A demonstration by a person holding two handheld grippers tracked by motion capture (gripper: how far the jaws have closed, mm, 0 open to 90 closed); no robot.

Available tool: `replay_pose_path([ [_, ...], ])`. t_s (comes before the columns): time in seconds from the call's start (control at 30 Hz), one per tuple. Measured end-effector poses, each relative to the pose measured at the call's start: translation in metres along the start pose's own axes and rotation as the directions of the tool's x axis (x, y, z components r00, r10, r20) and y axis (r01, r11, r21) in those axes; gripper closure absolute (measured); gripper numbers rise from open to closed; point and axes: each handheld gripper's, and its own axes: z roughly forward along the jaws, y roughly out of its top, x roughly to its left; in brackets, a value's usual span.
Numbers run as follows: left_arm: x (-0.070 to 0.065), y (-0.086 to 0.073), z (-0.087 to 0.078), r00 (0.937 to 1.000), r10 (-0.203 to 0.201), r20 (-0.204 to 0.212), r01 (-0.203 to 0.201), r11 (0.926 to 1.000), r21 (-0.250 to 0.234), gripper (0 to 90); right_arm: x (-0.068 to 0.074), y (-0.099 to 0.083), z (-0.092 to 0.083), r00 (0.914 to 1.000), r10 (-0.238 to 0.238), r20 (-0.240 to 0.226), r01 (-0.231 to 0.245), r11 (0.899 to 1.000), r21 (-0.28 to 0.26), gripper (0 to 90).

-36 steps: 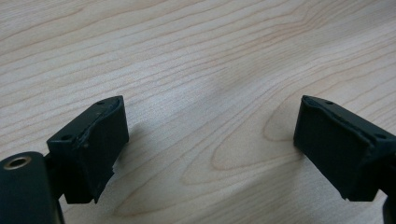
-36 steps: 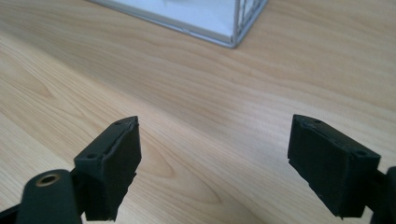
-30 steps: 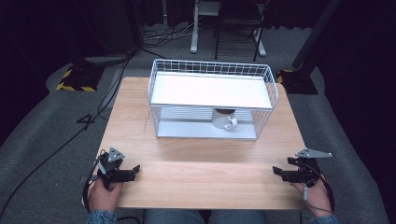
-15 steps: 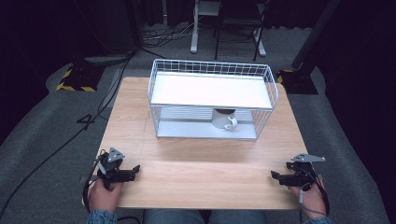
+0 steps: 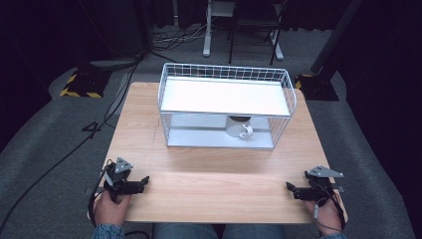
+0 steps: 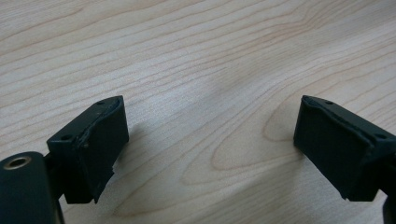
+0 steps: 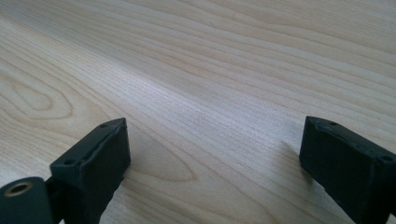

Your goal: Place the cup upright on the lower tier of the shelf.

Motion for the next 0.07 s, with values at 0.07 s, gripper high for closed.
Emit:
replay_pose_path([
  [0.07, -0.0003, -0.0001, 0.0001, 1.0000, -0.005, 0.000, 0.005, 1.0000, -0.001, 10.5, 0.0000, 0.0000, 0.0000, 1.0000, 0.000, 0.000, 0.000, 1.000, 0.000, 8.7],
])
